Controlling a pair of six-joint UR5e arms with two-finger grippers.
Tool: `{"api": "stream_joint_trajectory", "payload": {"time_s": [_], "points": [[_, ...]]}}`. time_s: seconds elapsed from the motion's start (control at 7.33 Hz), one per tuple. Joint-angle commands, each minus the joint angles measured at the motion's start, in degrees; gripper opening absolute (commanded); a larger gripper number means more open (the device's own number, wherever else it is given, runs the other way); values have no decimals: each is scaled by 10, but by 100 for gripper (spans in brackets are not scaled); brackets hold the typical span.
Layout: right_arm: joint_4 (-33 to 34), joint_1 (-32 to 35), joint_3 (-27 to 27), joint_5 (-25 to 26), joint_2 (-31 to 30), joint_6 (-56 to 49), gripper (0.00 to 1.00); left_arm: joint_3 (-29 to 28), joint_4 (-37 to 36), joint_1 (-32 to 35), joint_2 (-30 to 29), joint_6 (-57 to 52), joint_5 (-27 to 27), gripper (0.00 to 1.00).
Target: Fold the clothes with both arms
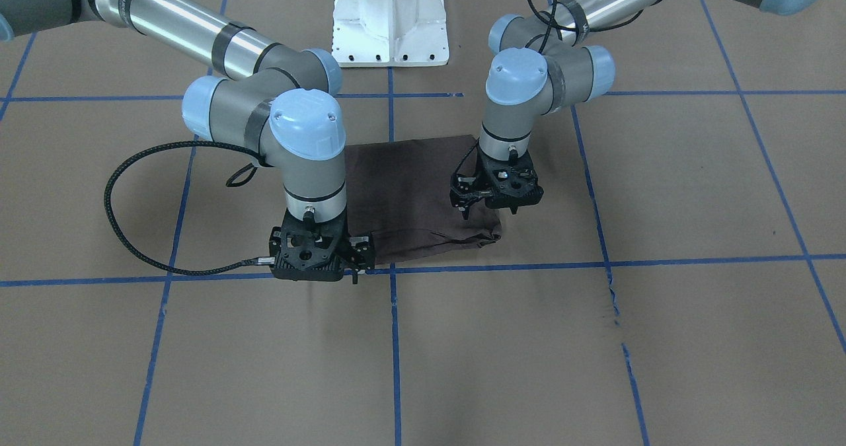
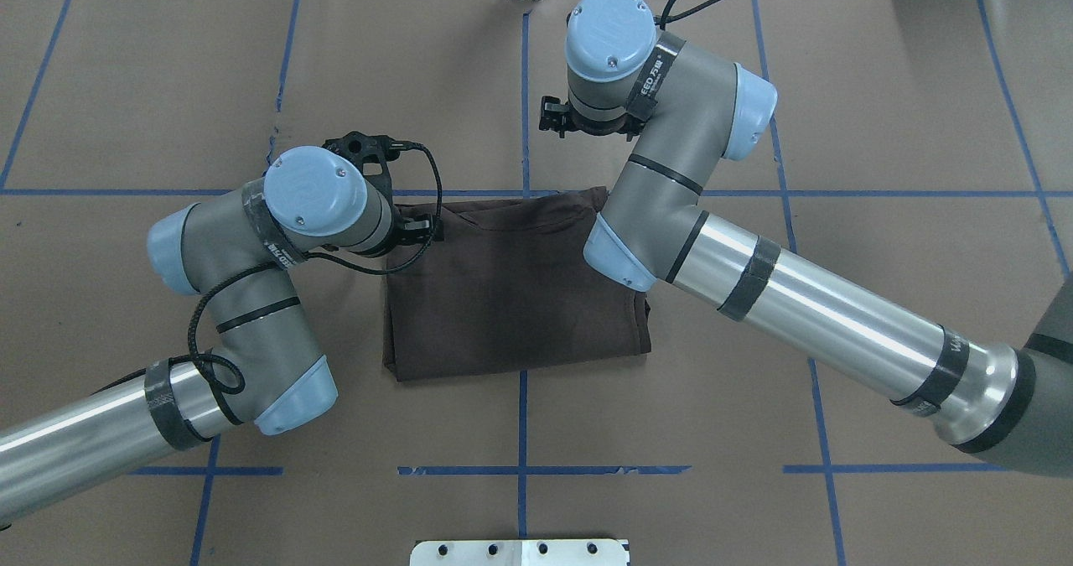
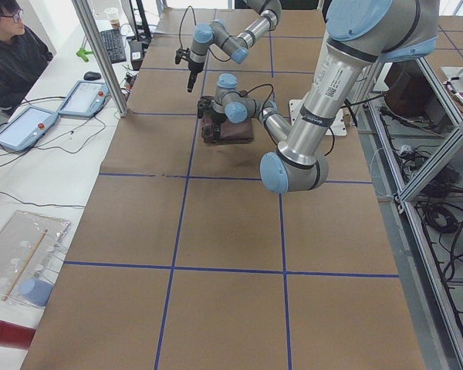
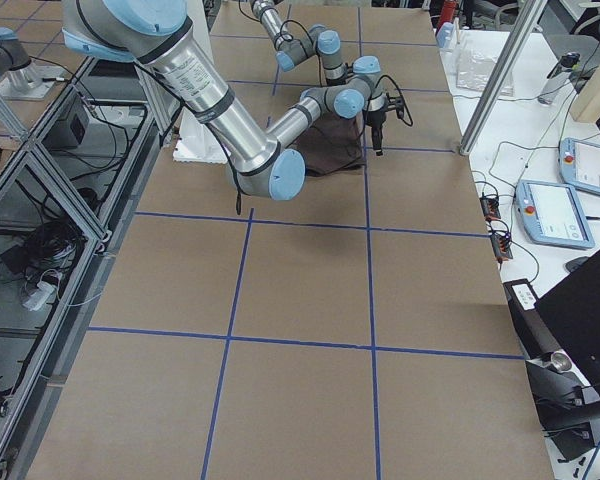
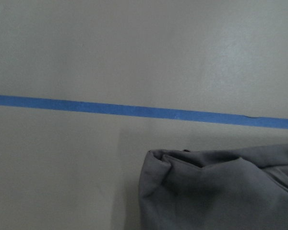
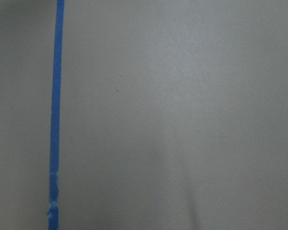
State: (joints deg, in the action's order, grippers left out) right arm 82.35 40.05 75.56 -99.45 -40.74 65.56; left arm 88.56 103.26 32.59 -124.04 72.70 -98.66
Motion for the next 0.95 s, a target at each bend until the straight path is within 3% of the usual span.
{"api": "stream_joint_trajectory", "payload": {"time_s": [0.0,0.55,0.82], "points": [[0,0,5,0,-5,-4,100,-23,2,5,-5,-4,5,100],[-1,0,5,0,-11,-8,100,-88,50,61,-4,-55,22,100],[-10,0,22,0,-29,-9,100,-70,50,81,-5,-96,15,100]]}}
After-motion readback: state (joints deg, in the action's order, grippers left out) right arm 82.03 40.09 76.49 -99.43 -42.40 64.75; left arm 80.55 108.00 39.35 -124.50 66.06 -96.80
